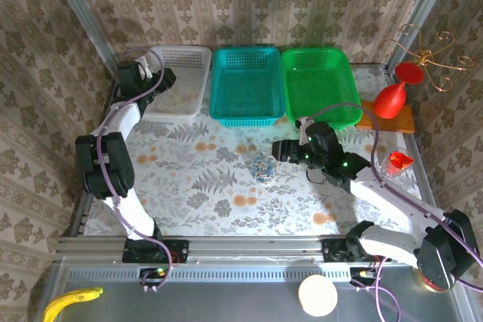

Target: Untangle the cables

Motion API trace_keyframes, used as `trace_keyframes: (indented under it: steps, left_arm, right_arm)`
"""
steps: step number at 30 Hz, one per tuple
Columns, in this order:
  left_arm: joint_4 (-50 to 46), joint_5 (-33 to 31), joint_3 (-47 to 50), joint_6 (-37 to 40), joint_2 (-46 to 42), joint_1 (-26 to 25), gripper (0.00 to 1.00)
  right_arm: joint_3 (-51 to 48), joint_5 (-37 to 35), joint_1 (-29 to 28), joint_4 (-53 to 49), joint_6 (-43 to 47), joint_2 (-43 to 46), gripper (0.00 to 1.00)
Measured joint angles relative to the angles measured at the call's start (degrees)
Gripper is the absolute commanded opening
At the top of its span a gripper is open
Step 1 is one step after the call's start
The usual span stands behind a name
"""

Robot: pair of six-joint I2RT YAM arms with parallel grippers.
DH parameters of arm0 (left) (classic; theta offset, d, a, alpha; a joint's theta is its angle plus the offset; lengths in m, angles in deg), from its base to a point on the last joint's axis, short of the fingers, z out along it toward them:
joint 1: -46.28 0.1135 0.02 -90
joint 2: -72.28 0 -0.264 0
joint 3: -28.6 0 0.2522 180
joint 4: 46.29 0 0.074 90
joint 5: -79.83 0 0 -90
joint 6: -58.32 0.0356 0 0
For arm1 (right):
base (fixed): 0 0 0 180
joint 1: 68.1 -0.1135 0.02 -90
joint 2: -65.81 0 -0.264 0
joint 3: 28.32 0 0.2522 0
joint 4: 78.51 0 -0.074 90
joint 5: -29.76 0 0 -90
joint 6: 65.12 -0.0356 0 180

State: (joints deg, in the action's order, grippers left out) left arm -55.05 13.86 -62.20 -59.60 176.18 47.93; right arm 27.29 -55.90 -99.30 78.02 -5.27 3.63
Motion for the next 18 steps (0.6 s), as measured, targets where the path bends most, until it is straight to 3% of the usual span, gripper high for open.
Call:
trace_keyframes:
  steps: [2, 3, 11, 13, 18]
  left_arm:
    - [-0.98, -0.50, -0.39, 1.46, 0.00, -0.59, 0.96]
    - [-1.68, -0.72, -0.81, 2.29, 0.00, -0.98, 1.00]
    - [-7.78, -2.89, -3.30, 8.63, -3.67, -6.58, 1.00]
    - [-9.18, -3.89, -2.64, 9.99, -7.45, -8.94, 1.00]
    - [-10.03, -6.82, 3.50, 11.78, -20.26, -15.43, 1.00]
  right_arm:
    - [0.00, -1.29, 0.31, -1.40, 0.02, 0.85, 0.78]
    - [0.00, -2.03, 0.33, -2.16, 0.02, 1.29, 0.80]
    - [-0.33, -6.16, 0.42, -3.78, 0.98, 3.30, 0.92]
    - [-0.46, -6.64, 0.42, -3.82, 1.66, 3.30, 1.00]
    - [-2.86, -8.00, 0.42, -2.67, 1.95, 3.30, 1.00]
